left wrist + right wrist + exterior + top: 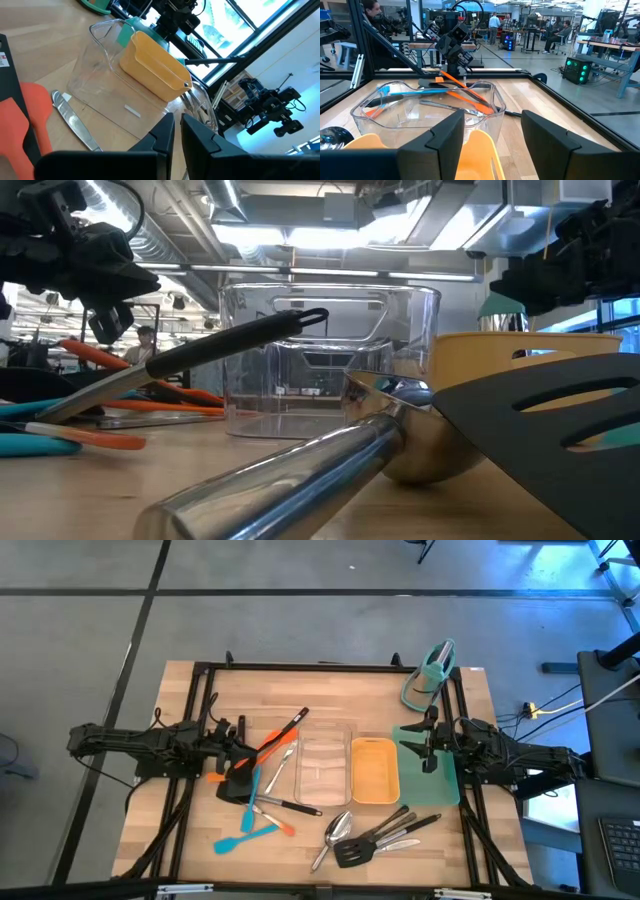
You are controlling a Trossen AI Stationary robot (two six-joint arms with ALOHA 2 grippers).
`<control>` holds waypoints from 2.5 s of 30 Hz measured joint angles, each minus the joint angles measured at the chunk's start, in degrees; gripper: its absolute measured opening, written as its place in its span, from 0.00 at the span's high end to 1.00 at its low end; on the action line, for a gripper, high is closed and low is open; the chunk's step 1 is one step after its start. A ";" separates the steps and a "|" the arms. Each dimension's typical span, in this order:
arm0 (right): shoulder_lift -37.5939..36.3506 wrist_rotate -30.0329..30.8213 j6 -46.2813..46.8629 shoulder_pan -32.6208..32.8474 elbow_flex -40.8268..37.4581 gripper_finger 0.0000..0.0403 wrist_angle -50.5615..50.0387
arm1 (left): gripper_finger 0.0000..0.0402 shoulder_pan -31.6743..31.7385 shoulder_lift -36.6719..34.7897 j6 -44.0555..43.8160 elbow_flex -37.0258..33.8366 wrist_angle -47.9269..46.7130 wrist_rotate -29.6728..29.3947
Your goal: Pick & Place Kitchen Items
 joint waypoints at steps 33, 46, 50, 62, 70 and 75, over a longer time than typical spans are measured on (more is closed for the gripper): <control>-0.01 0.00 0.00 0.00 -0.01 0.50 -0.02 | 0.93 0.01 0.01 0.00 0.00 0.00 0.01; 0.01 -3.10 -3.36 -0.02 -0.03 0.50 45.59 | 0.93 0.02 0.00 0.00 0.02 -0.01 0.01; 0.01 -13.58 -0.15 -0.02 -0.01 0.50 59.82 | 0.93 0.02 0.01 0.01 0.01 0.01 0.01; 1.47 -33.72 10.99 0.02 7.82 0.50 52.79 | 0.93 0.01 0.01 0.00 0.00 0.01 0.01; 18.56 -33.15 12.77 0.05 14.99 0.50 41.35 | 0.93 0.01 0.00 0.01 0.01 0.00 0.00; 32.21 -33.16 21.52 1.54 20.25 0.50 41.44 | 0.93 0.02 0.00 0.00 0.01 0.01 0.01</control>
